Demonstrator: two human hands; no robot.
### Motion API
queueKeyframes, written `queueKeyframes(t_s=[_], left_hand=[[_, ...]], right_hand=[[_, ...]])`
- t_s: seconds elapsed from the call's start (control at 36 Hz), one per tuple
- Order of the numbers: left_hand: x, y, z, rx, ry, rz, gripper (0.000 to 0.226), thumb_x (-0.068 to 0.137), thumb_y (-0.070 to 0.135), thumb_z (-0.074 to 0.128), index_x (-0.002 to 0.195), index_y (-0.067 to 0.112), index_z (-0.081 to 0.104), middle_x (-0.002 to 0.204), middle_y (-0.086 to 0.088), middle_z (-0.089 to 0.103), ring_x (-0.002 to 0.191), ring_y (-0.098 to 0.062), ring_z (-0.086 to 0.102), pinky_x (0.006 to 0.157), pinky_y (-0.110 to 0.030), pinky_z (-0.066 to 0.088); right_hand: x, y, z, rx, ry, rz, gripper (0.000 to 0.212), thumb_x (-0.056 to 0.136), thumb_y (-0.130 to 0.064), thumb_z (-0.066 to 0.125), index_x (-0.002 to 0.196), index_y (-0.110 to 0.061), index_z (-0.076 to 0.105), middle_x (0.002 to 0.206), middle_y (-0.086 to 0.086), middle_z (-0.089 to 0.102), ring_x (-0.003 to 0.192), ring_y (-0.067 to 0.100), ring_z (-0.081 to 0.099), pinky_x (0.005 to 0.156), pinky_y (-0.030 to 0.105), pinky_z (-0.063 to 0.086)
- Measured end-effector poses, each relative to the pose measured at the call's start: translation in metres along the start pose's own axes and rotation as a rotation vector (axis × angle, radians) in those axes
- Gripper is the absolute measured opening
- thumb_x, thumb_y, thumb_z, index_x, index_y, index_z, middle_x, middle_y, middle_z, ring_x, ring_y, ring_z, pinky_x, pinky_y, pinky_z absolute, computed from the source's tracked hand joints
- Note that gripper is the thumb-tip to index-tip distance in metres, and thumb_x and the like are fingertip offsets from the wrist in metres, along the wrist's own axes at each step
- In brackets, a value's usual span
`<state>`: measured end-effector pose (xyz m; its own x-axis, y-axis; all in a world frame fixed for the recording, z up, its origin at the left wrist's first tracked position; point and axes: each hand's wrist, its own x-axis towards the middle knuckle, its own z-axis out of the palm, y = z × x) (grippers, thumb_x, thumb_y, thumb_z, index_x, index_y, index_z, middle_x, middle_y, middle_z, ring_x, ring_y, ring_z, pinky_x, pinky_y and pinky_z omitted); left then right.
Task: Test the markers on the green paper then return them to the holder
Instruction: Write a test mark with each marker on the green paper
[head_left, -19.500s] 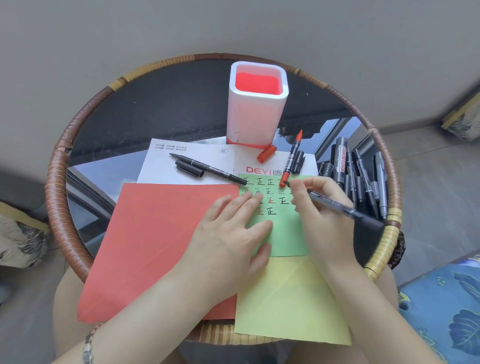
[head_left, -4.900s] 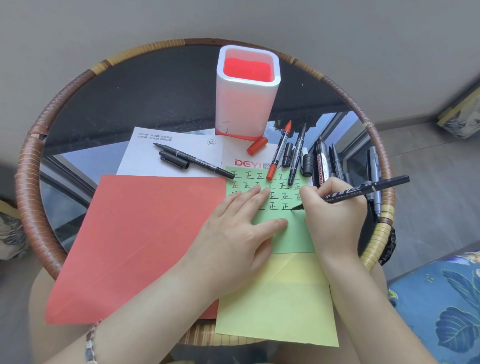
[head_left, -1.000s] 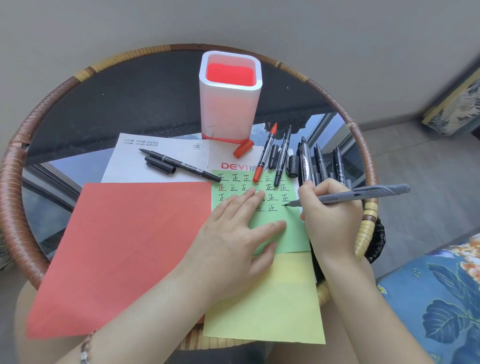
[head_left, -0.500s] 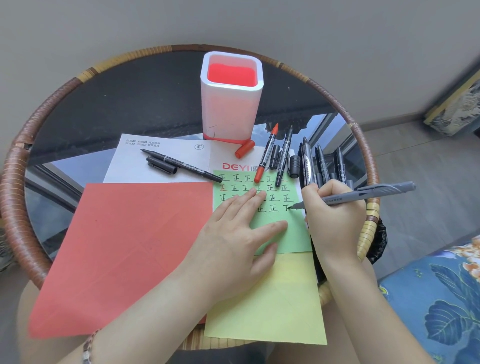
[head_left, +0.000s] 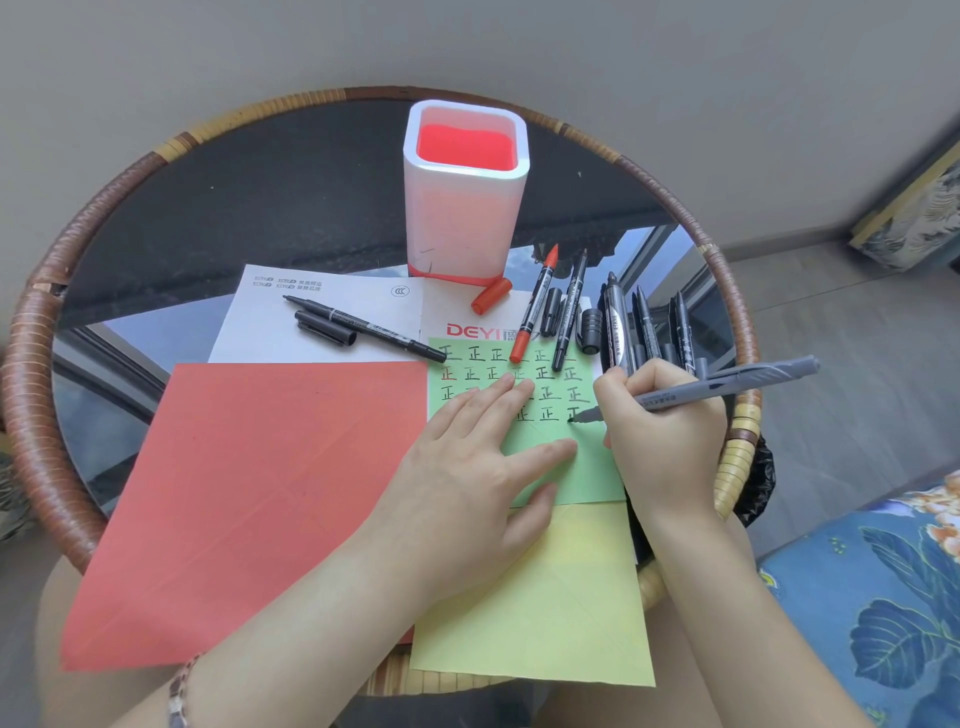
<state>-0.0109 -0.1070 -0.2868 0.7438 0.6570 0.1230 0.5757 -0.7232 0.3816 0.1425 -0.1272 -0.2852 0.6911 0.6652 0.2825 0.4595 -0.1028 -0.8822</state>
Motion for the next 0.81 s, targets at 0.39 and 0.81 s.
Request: queueKeyframes(t_s=[0.39,0.81], left_hand=[[-0.001,0.0,0.0,0.02,-0.008,-0.009,0.037,0.083,0.038,0.041,0.111,0.033,0.064,0.133,-0.015,0.053,0.127,-0.028,0.046,0.107,-0.033,0.023],[-0.001,0.0,-0.001,0.065,-0.03,-0.018,0.038,0.083,0.04,0.038,0.111,0.035,0.064,0.132,-0.013,0.054,0.126,-0.027,0.047,0.107,-0.04,0.022]], right_hand=[[-0.001,-0.003,-0.006,0.088,0.115,0.041,0.033,0.073,-0.013,0.054,0.046,-0.008,0.037,0.043,0.014,0.041,0.045,0.014,0.036,0.048,0.023,0.034],[0.029,0.011,-0.075,-0.158,-0.378,-0.364,0.018,0.08,-0.016,0.066,0.096,-0.023,0.059,0.108,-0.002,0.064,0.097,0.007,0.061,0.085,0.009,0.045]])
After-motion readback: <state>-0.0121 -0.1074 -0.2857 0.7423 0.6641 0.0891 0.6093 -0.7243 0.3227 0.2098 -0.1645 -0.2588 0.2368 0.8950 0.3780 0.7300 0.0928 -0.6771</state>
